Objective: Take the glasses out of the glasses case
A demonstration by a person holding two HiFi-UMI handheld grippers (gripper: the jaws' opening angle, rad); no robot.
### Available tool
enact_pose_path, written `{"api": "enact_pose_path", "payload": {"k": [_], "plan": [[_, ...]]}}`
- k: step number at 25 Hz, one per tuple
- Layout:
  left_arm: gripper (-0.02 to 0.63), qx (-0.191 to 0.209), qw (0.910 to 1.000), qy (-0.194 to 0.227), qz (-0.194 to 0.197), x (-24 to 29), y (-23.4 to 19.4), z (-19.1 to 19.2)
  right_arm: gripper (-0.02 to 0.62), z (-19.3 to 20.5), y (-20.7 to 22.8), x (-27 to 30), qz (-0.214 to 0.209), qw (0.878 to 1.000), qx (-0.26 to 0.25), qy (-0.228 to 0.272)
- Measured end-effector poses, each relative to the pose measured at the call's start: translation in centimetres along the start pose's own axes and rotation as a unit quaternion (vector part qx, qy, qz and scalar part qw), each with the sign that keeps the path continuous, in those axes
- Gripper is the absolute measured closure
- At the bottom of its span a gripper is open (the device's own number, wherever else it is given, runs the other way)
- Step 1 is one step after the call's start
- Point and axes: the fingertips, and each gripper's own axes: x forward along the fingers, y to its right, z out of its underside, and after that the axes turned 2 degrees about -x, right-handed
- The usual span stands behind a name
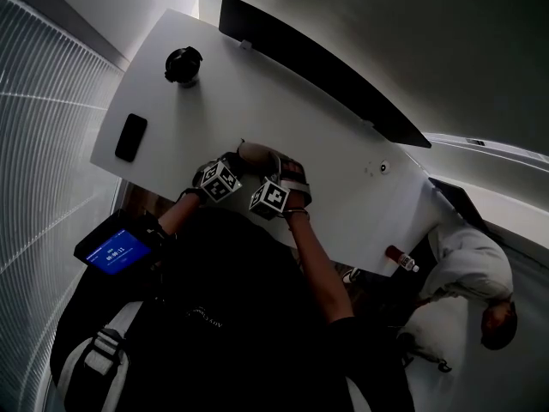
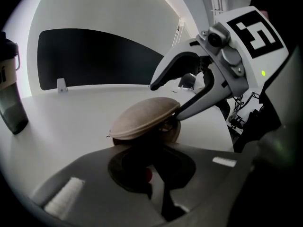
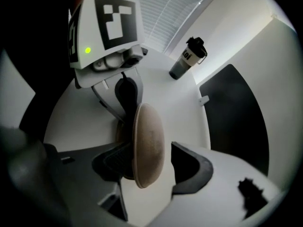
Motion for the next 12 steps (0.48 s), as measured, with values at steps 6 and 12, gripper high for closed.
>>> {"api": "enact_pose_path", "payload": {"k": [6,12], "plan": [[0.598,0.04,0.9991,-0.005,-0.011,0.3,-0.4,0.1,0.331,0.0,3.4,-1.2,0.015,1.0,0.0,0.02],[0.598,0.104,0.9941,-0.018,-0.024,0.4,-0.4,0.1,0.333,0.6,6.9,-0.3,0.015,0.999,-0.006,0.037]]}}
